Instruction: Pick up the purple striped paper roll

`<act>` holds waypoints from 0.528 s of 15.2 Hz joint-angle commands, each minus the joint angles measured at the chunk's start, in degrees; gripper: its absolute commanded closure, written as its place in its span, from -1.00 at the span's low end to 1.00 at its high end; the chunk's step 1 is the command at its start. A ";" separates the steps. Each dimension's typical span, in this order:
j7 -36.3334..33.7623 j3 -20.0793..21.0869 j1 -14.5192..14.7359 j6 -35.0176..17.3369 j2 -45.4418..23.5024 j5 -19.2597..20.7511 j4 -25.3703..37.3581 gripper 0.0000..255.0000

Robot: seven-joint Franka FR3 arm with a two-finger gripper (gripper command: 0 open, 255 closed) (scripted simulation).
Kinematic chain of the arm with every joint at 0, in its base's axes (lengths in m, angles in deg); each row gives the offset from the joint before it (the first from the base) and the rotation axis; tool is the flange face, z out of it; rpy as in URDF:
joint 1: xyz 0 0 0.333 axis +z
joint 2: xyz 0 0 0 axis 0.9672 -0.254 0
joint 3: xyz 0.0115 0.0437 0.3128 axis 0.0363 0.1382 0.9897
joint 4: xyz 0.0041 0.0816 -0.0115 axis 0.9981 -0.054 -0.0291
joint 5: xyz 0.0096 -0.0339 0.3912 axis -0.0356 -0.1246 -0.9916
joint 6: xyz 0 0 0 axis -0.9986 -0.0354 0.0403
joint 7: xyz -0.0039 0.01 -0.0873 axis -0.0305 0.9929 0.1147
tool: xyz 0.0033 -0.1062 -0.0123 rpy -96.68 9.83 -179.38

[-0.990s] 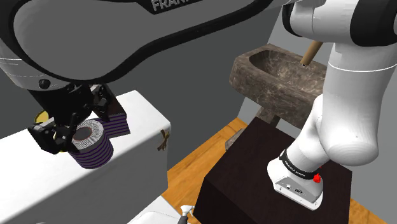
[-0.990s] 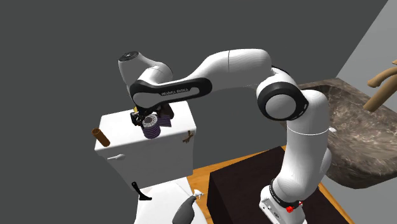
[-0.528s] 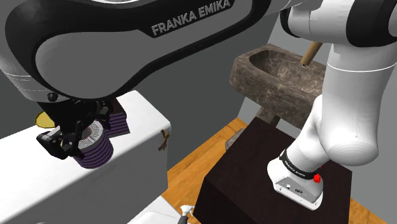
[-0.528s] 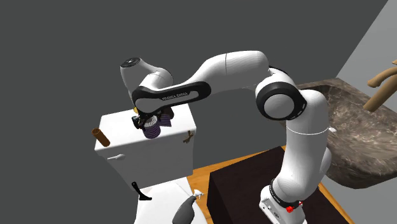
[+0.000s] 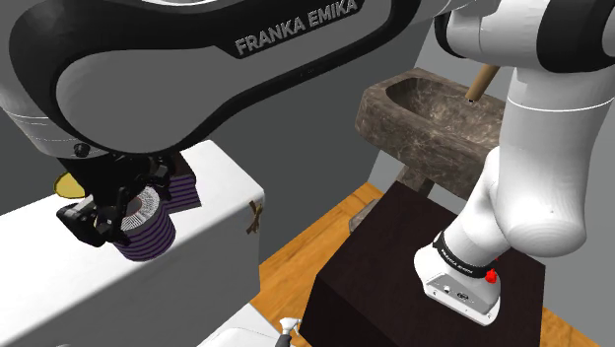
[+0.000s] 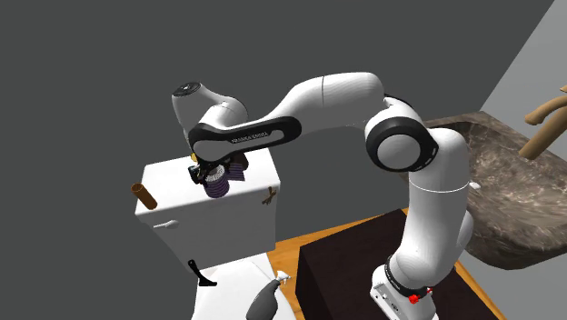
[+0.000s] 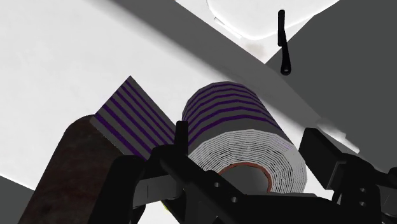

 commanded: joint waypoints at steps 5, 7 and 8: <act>0.45 0.24 0.26 3.54 0.46 -0.48 3.03 1.00; 0.63 0.33 0.41 5.01 0.58 -0.62 4.42 1.00; 0.72 0.37 0.49 5.76 0.62 -0.68 5.14 1.00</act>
